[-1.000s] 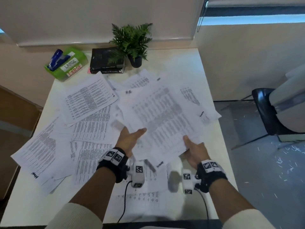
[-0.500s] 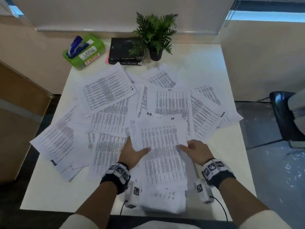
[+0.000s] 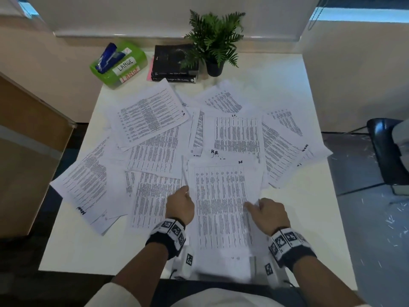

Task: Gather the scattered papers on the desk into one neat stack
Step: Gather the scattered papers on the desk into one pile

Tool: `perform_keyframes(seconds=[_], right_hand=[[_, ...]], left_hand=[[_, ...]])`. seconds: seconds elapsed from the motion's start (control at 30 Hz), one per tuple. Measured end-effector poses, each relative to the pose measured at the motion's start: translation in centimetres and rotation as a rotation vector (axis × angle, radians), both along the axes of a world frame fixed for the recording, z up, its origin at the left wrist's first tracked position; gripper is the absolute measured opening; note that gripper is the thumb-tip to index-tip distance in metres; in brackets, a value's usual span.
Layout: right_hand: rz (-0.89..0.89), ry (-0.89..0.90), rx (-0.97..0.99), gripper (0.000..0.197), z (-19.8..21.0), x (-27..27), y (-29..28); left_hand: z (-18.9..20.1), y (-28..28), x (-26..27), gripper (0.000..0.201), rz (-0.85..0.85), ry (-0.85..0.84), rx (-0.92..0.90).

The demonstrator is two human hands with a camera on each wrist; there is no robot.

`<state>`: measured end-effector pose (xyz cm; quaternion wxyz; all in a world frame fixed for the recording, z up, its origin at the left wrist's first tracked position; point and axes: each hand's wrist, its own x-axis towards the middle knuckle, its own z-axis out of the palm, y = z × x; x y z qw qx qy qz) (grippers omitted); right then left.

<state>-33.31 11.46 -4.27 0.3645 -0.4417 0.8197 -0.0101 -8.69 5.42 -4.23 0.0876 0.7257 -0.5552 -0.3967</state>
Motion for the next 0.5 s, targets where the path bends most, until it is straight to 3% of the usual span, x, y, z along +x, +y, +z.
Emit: perform_keyframes(seconds=[0.07, 0.17, 0.33, 0.5], right_hand=[[0.056, 0.014, 0.008, 0.053, 0.0, -0.3, 0.2], [0.077, 0.046, 0.065, 0.059, -0.2, -0.9, 0.5], [0.009, 0.114, -0.068, 0.049, 0.5, -1.1, -0.9], [0.026, 0.121, -0.375, 0.037, 0.7, 1.3, -2.5]], left_hand=[[0.4, 0.6, -0.3, 0.046, -0.030, 0.000, 0.073], [0.7, 1.8, -0.6, 0.069, -0.137, -0.140, 0.179], [1.4, 2.6, 1.9, 0.059, -0.069, -0.332, 0.227], [1.3, 0.2, 8.8, 0.047, 0.096, -0.332, 0.158]])
